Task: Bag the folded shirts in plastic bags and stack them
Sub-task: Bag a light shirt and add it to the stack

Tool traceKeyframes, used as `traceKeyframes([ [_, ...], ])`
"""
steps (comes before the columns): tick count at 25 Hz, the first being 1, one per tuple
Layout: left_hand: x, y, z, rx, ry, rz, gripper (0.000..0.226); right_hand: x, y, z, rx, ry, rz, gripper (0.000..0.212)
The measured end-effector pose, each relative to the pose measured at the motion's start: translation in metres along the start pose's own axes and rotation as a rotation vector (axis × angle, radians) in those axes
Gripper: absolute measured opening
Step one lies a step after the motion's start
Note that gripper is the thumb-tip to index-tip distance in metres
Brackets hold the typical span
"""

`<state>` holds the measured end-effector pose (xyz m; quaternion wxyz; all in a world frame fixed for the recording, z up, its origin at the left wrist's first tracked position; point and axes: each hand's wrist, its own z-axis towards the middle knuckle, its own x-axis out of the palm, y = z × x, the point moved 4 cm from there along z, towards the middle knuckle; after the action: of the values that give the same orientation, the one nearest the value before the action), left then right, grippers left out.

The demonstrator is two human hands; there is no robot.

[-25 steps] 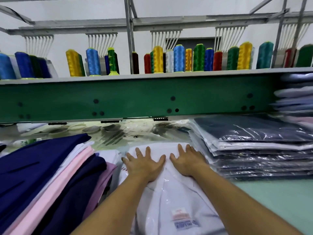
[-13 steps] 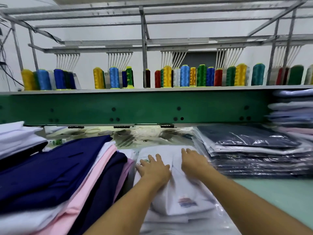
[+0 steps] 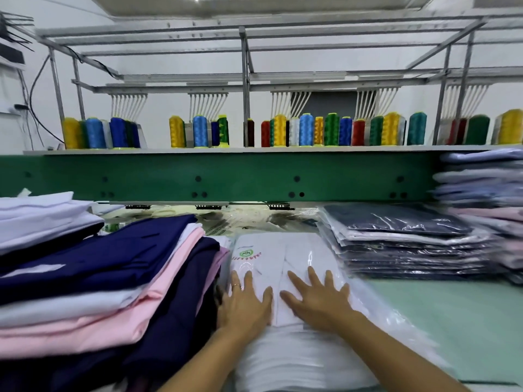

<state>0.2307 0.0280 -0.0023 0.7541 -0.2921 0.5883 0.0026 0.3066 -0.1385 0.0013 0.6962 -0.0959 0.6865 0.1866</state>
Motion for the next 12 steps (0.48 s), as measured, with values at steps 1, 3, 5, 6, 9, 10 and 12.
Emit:
traceKeyframes([
  [1,0.001,0.004,-0.001,0.001,-0.005,-0.025,0.077,0.001,-0.006,-0.002,0.016,-0.017,0.005,0.073],
  [3,-0.001,0.008,-0.005,0.011,-0.038,-0.065,0.077,0.003,-0.015,-0.008,0.033,-0.058,-0.007,0.07],
  [5,-0.005,0.009,-0.008,0.007,-0.109,-0.104,0.075,0.003,-0.021,-0.012,0.06,-0.09,-0.003,0.07],
  [6,-0.008,0.009,-0.011,0.008,-0.157,-0.114,0.071,0.002,-0.024,-0.014,0.095,-0.102,0.02,0.07],
  [9,-0.015,0.011,-0.018,0.02,-0.251,-0.241,0.057,-0.003,-0.027,-0.017,0.173,-0.124,0.068,0.069],
  [10,-0.016,0.013,-0.019,0.024,-0.252,-0.313,0.055,-0.005,-0.026,-0.018,0.167,-0.133,0.065,0.067],
  [12,-0.021,0.02,-0.021,0.035,-0.264,-0.439,0.047,-0.007,-0.027,-0.021,0.17,-0.173,0.064,0.061],
])
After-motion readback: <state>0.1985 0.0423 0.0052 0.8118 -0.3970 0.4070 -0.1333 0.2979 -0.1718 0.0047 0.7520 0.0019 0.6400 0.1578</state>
